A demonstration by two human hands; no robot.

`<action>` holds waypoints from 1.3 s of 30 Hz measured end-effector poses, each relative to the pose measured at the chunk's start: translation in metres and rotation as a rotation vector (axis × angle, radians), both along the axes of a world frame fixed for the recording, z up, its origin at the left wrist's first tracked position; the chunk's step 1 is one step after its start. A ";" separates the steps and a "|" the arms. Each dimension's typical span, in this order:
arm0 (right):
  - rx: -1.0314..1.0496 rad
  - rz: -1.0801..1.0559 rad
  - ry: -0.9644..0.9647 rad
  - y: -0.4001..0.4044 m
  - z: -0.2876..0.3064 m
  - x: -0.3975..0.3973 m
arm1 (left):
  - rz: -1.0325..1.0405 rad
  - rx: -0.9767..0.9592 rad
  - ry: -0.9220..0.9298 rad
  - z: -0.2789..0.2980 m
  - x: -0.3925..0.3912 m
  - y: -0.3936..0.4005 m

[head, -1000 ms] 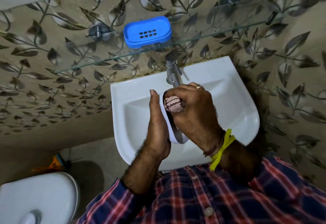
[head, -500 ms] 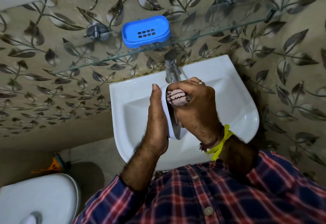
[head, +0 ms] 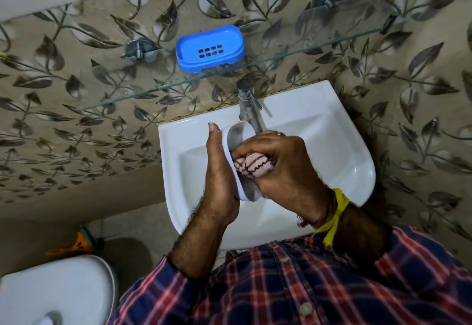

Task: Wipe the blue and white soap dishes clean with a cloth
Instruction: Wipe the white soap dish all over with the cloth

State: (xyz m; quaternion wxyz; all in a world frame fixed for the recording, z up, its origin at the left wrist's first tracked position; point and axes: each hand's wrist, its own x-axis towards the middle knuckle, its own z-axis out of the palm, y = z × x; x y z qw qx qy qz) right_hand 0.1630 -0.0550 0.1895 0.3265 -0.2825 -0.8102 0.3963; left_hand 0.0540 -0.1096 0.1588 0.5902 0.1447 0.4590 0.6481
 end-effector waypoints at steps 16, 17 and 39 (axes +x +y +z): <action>0.021 -0.121 -0.038 0.005 0.002 -0.004 | 0.028 0.013 0.055 -0.001 0.000 0.003; 0.015 -0.067 -0.050 0.003 0.001 -0.002 | 0.030 0.017 0.050 -0.001 -0.002 0.003; -0.132 -0.084 -0.118 0.000 0.002 0.002 | 0.122 -0.053 0.072 0.002 -0.005 0.004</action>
